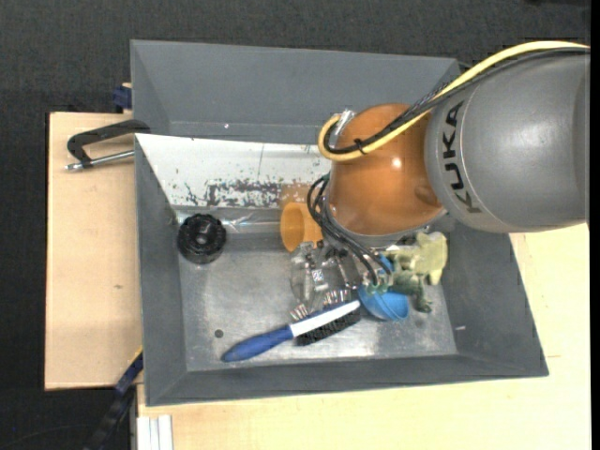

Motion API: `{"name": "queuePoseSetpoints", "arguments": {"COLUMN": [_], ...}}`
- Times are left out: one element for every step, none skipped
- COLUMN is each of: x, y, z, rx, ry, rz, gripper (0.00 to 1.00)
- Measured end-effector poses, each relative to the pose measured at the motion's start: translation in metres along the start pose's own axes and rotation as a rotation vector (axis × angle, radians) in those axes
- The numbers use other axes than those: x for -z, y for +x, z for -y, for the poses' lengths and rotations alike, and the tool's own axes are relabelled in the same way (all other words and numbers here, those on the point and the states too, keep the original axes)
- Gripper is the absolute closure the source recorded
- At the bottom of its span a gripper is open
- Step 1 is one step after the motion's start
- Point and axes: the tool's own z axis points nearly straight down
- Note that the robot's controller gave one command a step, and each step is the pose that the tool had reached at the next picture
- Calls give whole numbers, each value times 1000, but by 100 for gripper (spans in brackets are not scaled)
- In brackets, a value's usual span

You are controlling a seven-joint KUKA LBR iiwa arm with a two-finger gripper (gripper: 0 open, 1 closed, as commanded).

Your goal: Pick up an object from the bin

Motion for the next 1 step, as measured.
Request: {"name": "queuePoseSetpoints", "arguments": {"x": [-5], "y": [3], "z": [0], "rx": [0], "ry": [-1], "rz": [-10], "gripper": [0]}}
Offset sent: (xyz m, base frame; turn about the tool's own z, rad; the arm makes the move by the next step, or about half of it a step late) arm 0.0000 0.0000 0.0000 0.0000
